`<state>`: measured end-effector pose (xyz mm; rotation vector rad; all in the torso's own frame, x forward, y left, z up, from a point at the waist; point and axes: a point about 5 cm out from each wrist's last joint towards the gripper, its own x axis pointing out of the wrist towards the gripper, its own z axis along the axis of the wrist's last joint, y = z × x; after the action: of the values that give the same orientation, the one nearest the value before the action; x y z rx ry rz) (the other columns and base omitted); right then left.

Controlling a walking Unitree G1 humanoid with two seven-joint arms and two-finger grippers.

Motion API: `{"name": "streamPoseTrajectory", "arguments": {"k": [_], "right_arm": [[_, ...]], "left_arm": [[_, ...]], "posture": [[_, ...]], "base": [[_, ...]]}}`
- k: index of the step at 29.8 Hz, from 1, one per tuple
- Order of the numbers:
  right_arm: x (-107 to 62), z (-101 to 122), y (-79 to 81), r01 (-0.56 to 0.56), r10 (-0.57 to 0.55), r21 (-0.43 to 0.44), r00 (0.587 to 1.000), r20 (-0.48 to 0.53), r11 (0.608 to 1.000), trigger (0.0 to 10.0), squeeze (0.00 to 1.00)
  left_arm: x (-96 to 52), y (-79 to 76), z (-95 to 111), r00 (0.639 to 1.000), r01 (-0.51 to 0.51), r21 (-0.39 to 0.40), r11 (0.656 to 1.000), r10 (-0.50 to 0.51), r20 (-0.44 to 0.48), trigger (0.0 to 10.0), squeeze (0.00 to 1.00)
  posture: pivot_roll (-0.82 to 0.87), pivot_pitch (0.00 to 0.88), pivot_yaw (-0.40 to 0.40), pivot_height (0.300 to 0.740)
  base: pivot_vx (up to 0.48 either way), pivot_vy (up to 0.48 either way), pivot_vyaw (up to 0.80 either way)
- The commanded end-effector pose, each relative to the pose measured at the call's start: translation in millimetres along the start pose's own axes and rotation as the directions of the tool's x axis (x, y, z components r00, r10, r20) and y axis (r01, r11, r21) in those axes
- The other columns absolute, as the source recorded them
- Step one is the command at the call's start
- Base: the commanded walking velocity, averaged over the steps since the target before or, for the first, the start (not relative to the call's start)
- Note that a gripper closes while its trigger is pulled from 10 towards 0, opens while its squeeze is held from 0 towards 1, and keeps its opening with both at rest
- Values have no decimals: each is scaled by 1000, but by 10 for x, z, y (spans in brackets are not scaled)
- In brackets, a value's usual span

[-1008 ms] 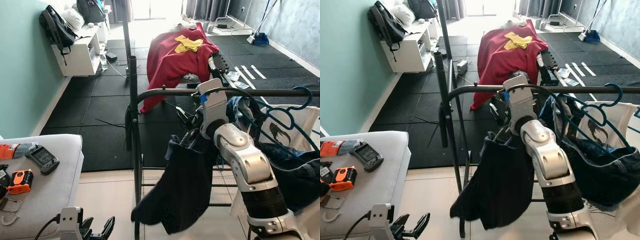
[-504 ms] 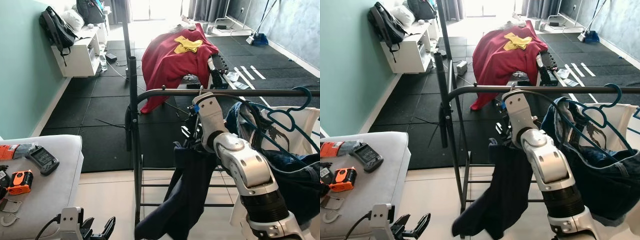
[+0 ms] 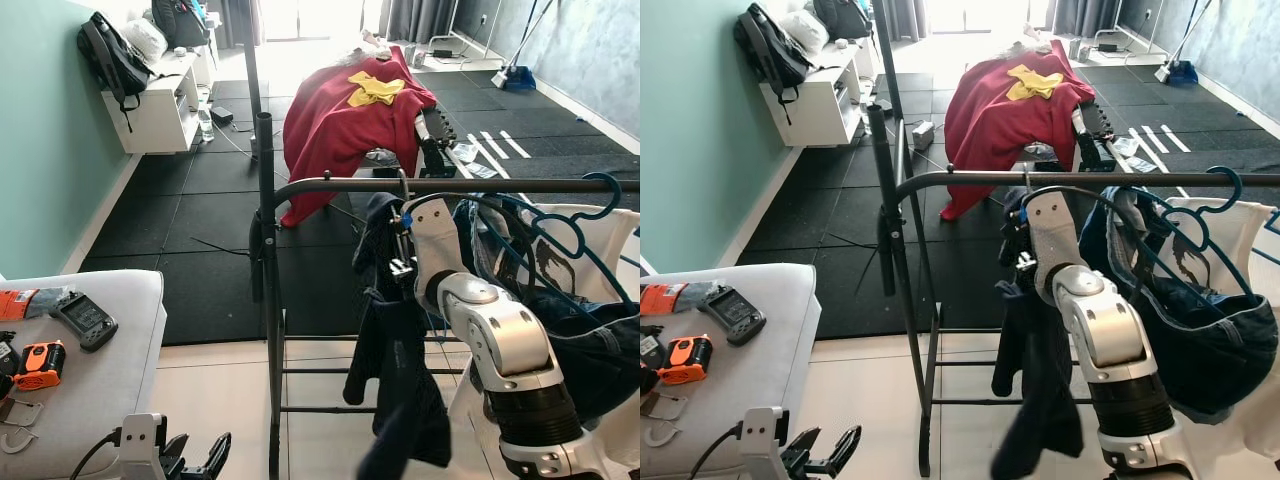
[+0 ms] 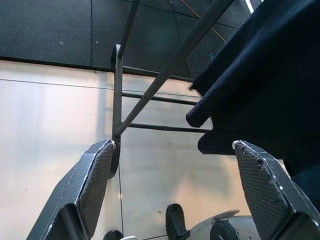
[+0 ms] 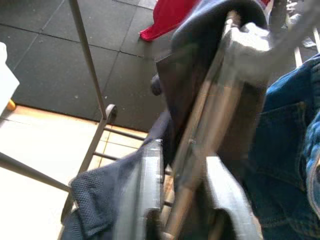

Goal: Hang hanger

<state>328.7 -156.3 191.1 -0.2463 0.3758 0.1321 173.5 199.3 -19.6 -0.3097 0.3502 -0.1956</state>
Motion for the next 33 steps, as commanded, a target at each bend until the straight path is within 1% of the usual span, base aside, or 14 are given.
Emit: {"name": "streamPoseTrajectory", "arguments": {"k": [1,10,12,13,14,16,21,22,23,24,25,26,29,33], "right_arm": [[2,-45,-20,6,-6,18,1000,-26,1000,0,0],[-24,45,-14,-19,20,-46,999,35,999,0,0],[-55,92,9,-69,72,-42,994,80,997,0,0],[-110,140,31,-137,140,-32,981,131,990,0,0],[-110,140,31,-137,140,-32,981,131,990,0,0],[-216,184,52,-245,245,-22,951,191,969,0,0],[-255,184,53,-279,277,-20,940,200,960,0,0],[-354,134,-6,-335,332,-22,922,199,942,0,0],[-500,65,-159,-371,370,-33,909,190,928,0,0],[-500,65,-159,-371,370,-33,909,190,928,0,0],[-726,-20,-402,-398,405,-73,901,154,914,0,0],[-781,-43,-470,-400,409,-89,903,133,912,0,0],[-820,-76,-515,-408,419,-111,902,102,906,0,0],[-1063,-257,-659,-508,508,-203,859,-56,837,0,0]], "left_arm": [[-26,9,-25,1000,-1,-8,1000,1,-12,10000,0],[-22,15,-26,1000,-2,-7,1000,2,-15,10000,0],[-23,21,-20,1000,-10,3,1000,10,-12,10000,0],[-26,29,-13,1000,-18,15,1000,18,-10,10000,0],[-26,29,-13,1000,-18,15,1000,18,-10,10000,0],[-29,49,1,999,-37,21,999,37,-11,10000,0],[-30,57,6,999,-45,17,999,45,-14,10000,0],[-36,83,68,999,-50,4,999,50,6,10000,0],[-54,125,229,998,-33,-3,999,34,43,10000,0],[-54,125,229,998,-33,-3,999,34,43,10000,0],[-101,126,526,995,42,35,998,-45,86,10000,0],[-117,101,621,992,79,59,995,-84,91,10000,0],[-126,77,693,989,111,80,991,-118,92,10000,0],[-157,-76,1059,944,277,178,944,-302,136,10000,0]], "posture": [[-129,62,21,736],[-129,60,22,736],[-132,59,23,736],[-133,59,22,736],[-133,59,22,736],[-139,63,19,736],[-139,63,19,736],[-141,67,20,736],[-152,70,27,736],[-152,70,27,736],[-160,70,35,736],[-164,68,37,736],[-165,68,38,736],[-175,60,41,736]], "base": [[0,0,0],[0,0,0],[0,0,0],[0,0,0],[0,0,0],[0,0,0],[0,0,0],[0,0,0],[0,0,0],[0,0,0],[0,0,0],[0,0,0],[0,0,0],[0,0,0]]}}
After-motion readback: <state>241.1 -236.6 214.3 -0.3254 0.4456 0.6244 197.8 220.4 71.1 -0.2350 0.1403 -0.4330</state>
